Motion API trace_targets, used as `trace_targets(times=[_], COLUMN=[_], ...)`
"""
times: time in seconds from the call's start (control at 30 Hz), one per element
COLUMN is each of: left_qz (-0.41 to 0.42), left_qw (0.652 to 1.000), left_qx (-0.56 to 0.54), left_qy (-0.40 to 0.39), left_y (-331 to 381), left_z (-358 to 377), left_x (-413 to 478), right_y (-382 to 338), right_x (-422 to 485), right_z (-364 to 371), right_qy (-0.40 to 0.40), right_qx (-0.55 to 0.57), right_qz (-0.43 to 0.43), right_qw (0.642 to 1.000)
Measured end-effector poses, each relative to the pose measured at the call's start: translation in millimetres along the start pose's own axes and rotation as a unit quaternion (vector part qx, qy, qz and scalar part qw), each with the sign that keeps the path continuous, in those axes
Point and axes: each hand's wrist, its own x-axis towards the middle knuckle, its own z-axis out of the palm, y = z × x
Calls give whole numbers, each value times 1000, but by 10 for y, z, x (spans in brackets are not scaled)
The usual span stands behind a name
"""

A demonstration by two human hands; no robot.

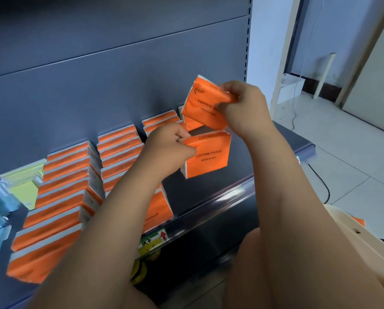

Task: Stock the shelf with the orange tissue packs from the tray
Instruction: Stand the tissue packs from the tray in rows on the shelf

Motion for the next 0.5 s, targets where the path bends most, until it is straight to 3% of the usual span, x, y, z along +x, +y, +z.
trace_targets(times=[0.5], left_qz=[12], left_qw=[963], left_qx=[262], left_qy=[66], left_y=[-172], left_z=[-90], left_x=[307], right_y=[37], right_x=[-56], right_z=[435], right_qy=[18], right_qx=[-3], right_qz=[-3], right_qw=[1000])
